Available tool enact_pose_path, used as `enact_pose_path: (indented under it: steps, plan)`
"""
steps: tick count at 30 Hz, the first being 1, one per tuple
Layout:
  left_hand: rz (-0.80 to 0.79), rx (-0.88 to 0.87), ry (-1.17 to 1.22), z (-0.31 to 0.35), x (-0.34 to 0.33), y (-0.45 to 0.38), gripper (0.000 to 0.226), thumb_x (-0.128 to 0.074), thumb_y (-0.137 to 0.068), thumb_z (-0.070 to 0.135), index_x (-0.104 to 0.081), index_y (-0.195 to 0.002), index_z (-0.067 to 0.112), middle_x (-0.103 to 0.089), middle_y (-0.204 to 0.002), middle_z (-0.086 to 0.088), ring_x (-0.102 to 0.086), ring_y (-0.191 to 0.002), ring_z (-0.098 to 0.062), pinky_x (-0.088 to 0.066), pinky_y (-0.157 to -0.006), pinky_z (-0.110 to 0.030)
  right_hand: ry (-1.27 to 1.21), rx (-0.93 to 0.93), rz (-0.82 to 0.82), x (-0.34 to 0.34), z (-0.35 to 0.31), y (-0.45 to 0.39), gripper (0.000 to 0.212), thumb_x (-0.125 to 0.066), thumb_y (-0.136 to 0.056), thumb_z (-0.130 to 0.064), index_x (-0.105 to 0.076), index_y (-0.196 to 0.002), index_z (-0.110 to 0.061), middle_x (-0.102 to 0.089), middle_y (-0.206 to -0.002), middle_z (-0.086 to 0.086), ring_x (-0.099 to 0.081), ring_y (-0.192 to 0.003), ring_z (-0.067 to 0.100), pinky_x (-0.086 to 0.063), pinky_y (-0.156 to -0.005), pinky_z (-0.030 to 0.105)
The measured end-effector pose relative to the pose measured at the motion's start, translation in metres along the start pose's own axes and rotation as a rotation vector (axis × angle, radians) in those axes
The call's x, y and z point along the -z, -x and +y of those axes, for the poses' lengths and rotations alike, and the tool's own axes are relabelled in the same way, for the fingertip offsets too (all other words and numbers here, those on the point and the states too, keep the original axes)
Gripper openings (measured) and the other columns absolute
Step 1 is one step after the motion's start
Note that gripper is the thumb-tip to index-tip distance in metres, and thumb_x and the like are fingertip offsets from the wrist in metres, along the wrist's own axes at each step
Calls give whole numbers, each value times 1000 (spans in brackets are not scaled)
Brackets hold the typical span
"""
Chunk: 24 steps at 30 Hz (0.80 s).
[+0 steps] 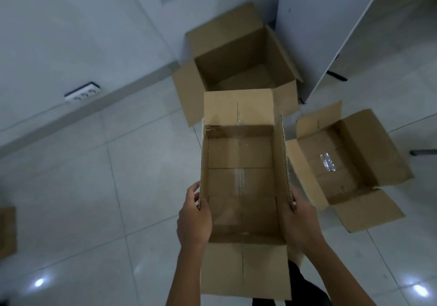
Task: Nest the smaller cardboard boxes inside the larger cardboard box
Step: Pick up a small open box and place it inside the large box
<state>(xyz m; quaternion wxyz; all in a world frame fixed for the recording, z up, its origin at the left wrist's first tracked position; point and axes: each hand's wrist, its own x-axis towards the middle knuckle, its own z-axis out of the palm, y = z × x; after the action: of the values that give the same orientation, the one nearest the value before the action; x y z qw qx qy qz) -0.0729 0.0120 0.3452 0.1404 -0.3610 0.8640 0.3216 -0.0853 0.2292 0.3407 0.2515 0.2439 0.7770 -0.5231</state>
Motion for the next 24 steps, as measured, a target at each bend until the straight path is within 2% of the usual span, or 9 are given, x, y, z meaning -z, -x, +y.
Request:
enact_pose_path:
  steps: [2,4,6,9,11,13,17,20,24]
  plan:
    - [0,-17,10,29,5,-5,38,-45,-101,39,-44,-139,39,-62,-132,4,-65,-105,-19,-43,-63,-21,-22,19,11,18,-20,-6,44,-45,-99,-16,-46,-140,-32,-66,-120,-5,-62,-103,8,-55,-89,30]
    - [-12,-41,18,56,10,-13,38,-44,-101,37,-43,-140,38,-61,-133,3,-64,-108,-20,-42,-62,-20,-15,57,34,35,-39,-13,42,-45,-98,-15,-49,-137,-31,-68,-105,-17,-65,-85,-1,-51,-67,11]
    - [-23,-67,7,81,14,-25,39,-41,-103,33,-42,-142,37,-62,-132,2,-64,-109,-21,-47,-69,-25,-18,81,55,50,-59,-23,37,-45,-98,-18,-53,-128,-37,-67,-88,-21,-66,-80,7,-50,-60,14]
    - [-20,-113,-28,114,23,-49,40,-38,-104,28,-41,-144,31,-62,-132,-1,-63,-110,-25,-54,-88,-40,-38,89,98,62,-88,-41,26,-42,-99,-24,-58,-118,-34,-69,-98,-8,-62,-87,8,-52,-74,30]
    - [-24,-148,-49,133,29,-68,42,-37,-105,27,-39,-147,30,-61,-133,-3,-62,-115,-28,-51,-97,-47,-61,120,122,64,-104,-54,23,-41,-101,-24,-61,-111,-29,-68,-99,-6,-62,-89,9,-47,-70,24]
    - [-21,-168,-66,150,36,-93,45,-36,-105,29,-34,-150,30,-55,-142,-3,-54,-127,-29,-44,-103,-46,-61,144,122,62,-122,-69,24,-39,-102,-21,-61,-112,-25,-67,-101,-3,-61,-91,13,-40,-65,17]
    - [-44,-222,-82,181,54,-157,46,-36,-105,31,-33,-151,29,-52,-145,-4,-49,-132,-28,-40,-105,-47,-108,128,130,46,-155,-104,30,-36,-102,-31,-52,-127,-30,-61,-108,-12,-56,-98,10,-39,-69,16]
    - [-58,-265,-100,205,64,-208,46,-36,-105,32,-33,-151,29,-50,-147,-4,-46,-134,-28,-38,-106,-47,-202,91,130,25,-176,-131,33,-39,-101,-34,-48,-132,-26,-61,-114,-10,-58,-104,13,-49,-82,33]
    - [-74,-333,-195,234,67,-270,49,-37,-105,27,-27,-153,27,-52,-144,-8,-52,-128,-31,-43,-96,-45,-343,-8,174,-6,-200,-172,26,-47,-99,-24,-43,-125,-26,-59,-105,-14,-58,-91,5,-50,-82,35]
